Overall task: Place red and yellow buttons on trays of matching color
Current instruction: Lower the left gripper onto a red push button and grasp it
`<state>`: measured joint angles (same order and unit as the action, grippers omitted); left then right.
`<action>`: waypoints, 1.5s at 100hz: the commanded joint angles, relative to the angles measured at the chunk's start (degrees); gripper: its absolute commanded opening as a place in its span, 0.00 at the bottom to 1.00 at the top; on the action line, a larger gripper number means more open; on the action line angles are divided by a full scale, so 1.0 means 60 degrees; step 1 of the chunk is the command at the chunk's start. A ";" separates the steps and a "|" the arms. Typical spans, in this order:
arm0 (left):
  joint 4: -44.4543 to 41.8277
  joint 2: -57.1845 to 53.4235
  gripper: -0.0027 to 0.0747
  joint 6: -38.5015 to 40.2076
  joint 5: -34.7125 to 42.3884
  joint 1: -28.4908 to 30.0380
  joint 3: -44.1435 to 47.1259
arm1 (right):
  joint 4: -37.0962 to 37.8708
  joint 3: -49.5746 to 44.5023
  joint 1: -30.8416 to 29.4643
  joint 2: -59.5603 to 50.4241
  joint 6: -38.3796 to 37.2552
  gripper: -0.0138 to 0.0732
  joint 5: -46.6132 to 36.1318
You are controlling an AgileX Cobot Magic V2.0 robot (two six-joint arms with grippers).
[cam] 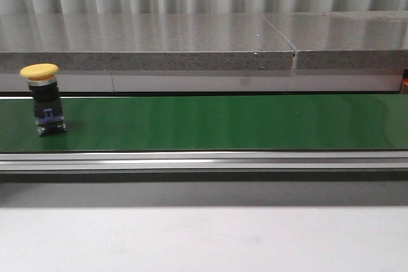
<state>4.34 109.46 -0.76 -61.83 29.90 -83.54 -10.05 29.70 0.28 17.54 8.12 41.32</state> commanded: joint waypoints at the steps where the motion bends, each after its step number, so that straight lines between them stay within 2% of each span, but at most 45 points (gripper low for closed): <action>1: 0.0142 -0.1005 0.27 -0.0058 0.0062 -0.0027 -0.0225 | -0.0006 0.0230 0.0026 0.0085 0.0075 0.08 -0.0706; 19: 0.0066 -0.1997 0.27 -0.0299 -0.0512 -0.0341 -0.0225 | -0.0006 0.0230 0.0026 0.0085 0.0075 0.08 -0.0706; 46: -0.0110 -0.2986 0.27 -0.0299 -0.0941 -0.1456 -0.0343 | -0.0006 0.0230 0.0026 0.0085 0.0075 0.08 -0.0706; 62: 0.0385 -0.2968 0.27 -0.0299 -0.0971 -0.2510 -0.0356 | -0.0006 0.0230 0.0026 0.0085 0.0075 0.08 -0.0706; 81: 0.0063 -0.2499 0.27 -0.0299 -0.0844 -0.3653 -0.0356 | -0.0006 0.0230 0.0026 0.0085 0.0075 0.08 -0.0706; 104: 0.0063 -0.1946 0.28 -0.0299 -0.0892 -0.3888 -0.0356 | -0.0006 0.0230 0.0026 0.0085 0.0075 0.08 -0.0706; 113: 0.0082 -0.1925 0.35 -0.0323 -0.0893 -0.3888 -0.0356 | -0.0006 0.0230 0.0026 0.0085 0.0075 0.08 -0.0706; 118: 0.0200 -0.1925 0.45 -0.0444 -0.0893 -0.3888 -0.0356 | -0.0006 0.0230 0.0026 0.0085 0.0075 0.08 -0.0706; 128: 0.0752 -0.1996 0.71 -0.0695 -0.0775 -0.3888 -0.0481 | -0.0006 0.0230 0.0026 0.0085 0.0075 0.08 -0.0706; 133: 0.0885 -0.2151 0.78 -0.0740 -0.0593 -0.3927 -0.0483 | -0.0006 0.0230 0.0026 0.0085 0.0075 0.08 -0.0706; 150: 0.0885 -0.2962 0.73 -0.0801 -0.0090 -0.4295 -0.0483 | -0.0006 0.0230 0.0026 0.0085 0.0075 0.08 -0.0706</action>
<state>7.99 97.25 -5.19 -64.82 5.85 -84.44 -10.05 29.70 0.28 17.54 8.12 41.32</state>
